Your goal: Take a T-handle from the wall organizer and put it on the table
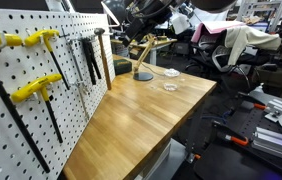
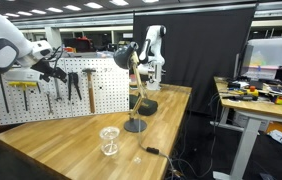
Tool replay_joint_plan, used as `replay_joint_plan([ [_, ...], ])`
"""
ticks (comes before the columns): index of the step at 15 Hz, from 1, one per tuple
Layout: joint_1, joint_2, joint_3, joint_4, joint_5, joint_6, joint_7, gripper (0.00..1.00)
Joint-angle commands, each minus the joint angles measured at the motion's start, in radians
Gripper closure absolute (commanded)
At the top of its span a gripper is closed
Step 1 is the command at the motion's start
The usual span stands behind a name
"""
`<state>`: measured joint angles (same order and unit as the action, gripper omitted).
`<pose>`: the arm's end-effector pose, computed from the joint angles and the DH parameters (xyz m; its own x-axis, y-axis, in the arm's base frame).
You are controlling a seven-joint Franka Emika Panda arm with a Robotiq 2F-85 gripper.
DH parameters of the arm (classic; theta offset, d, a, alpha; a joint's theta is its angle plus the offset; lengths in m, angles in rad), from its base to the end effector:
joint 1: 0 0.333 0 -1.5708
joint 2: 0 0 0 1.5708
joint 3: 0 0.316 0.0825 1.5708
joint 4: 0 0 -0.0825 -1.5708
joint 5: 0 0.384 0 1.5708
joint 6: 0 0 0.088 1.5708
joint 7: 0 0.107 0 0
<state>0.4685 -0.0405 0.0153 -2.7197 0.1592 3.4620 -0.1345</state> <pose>0.4081 0.1935 0.3308 0.6369 0.3163 0.7031 0.4229 -0.9058 0.0244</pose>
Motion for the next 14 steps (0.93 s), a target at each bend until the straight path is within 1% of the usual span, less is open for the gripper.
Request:
replay_joint_plan([
  [1,0.0,0.0,0.0,0.0,0.0,0.0,0.0,0.0],
  [3,0.0,0.0,0.0,0.0,0.0,0.0,0.0,0.0],
  [4,-0.087,0.002,0.086,0.006,-0.049,-0.002,0.065,0.0],
  [6,-0.094,0.003,0.122,0.027,-0.076,-0.006,0.116,0.0],
  [7,-0.029,0.008,0.07,0.04,-0.094,-0.002,0.14,0.0],
  [9,-0.012,0.025,0.079,0.071,-0.154,-0.002,0.215,0.0],
  [12,0.022,0.076,0.079,0.121,-0.275,-0.008,0.367,0.0],
  [14,0.017,0.127,0.097,0.163,-0.371,-0.009,0.486,0.0],
])
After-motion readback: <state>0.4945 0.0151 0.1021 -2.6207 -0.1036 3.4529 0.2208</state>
